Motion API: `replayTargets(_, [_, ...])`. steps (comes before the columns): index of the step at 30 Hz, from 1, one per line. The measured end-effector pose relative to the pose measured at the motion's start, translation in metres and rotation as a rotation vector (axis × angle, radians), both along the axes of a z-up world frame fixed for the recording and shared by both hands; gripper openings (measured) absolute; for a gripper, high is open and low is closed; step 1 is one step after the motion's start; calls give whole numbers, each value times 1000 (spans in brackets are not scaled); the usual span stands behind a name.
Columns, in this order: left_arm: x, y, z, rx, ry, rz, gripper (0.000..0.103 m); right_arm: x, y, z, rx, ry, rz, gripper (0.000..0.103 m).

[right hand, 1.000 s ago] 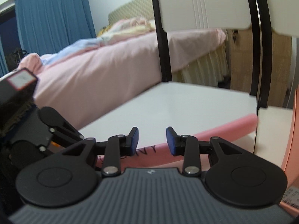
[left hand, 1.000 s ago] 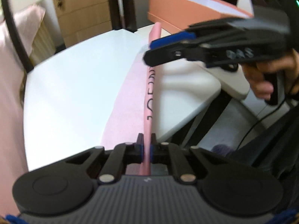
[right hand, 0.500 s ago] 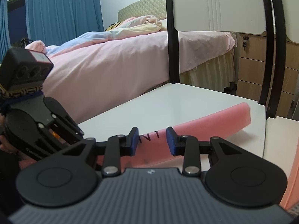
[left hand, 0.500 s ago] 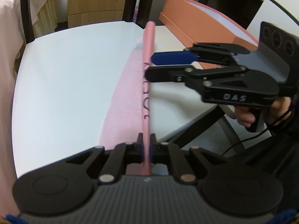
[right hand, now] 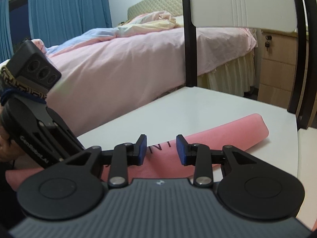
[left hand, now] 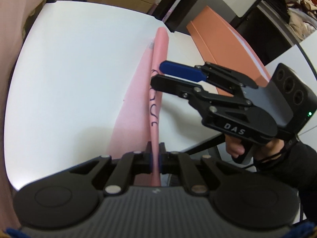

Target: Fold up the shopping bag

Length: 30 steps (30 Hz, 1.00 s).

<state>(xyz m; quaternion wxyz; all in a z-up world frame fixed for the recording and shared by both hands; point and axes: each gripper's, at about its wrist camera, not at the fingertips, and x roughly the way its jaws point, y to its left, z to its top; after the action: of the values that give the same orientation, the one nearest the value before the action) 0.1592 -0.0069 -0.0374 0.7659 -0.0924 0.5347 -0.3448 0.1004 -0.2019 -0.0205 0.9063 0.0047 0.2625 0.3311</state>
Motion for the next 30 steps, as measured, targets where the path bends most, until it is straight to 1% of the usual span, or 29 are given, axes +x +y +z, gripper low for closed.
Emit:
replayTargets(4, [0,-3,1,10,-10,-18,9,9,4,-6,-14,38,-7,36])
replayTargets(6, [-2,-5,4,31,-34,-29,12,14,7,-9,-29,57,-10,36])
replayTargets(7, [-3,-7,7,42,-53,-35,21,16,9,-11,-45,71,-14,36])
replayTargets(8, [-5,-7,10,51,-71,-38,35,19,12,-13,-61,86,-18,36])
replayTargets(9, [-5,-7,12,58,-87,-39,43,21,13,-17,-82,108,-23,36])
replayTargets(10, [-6,-7,15,69,-104,-40,56,23,14,-18,-93,111,-25,36])
replayTargets(11, [-6,-7,17,86,-121,-38,64,24,15,-20,-104,113,-26,35])
replayTargets(12, [-6,-6,18,101,-133,-35,65,25,15,-21,-114,115,-27,35])
replayTargets(15, [-5,-1,21,115,-148,-32,65,24,19,-21,-150,103,-17,35])
replayTargets(18, [-5,1,23,152,-183,-7,65,23,21,-21,-164,98,-11,35])
replayTargets(19, [-6,3,23,166,-189,2,64,23,21,-21,-166,98,-11,35])
replayTargets(20, [-7,4,23,184,-199,9,59,22,21,-20,-168,99,-12,35])
replayTargets(21, [-6,3,22,205,-212,17,58,22,20,-20,-166,100,-15,35])
replayTargets(23, [-6,0,20,228,-236,31,48,22,18,-20,-150,107,-24,36])
replayTargets(24, [-6,0,20,230,-245,32,45,22,16,-20,-134,112,-31,36])
replayTargets(26, [-8,-1,23,239,-271,34,28,21,10,-17,-76,112,-45,36])
replayTargets(27, [-11,-4,25,266,-304,39,23,21,6,-15,-45,115,-52,36])
replayTargets(28, [-13,-9,26,302,-347,39,12,20,3,-12,-14,117,-58,37])
replayTargets(29, [-18,-14,27,342,-392,35,9,20,-1,-10,30,121,-61,37])
replayTargets(30, [-23,-20,28,391,-445,25,8,19,-4,-7,51,116,-66,37])
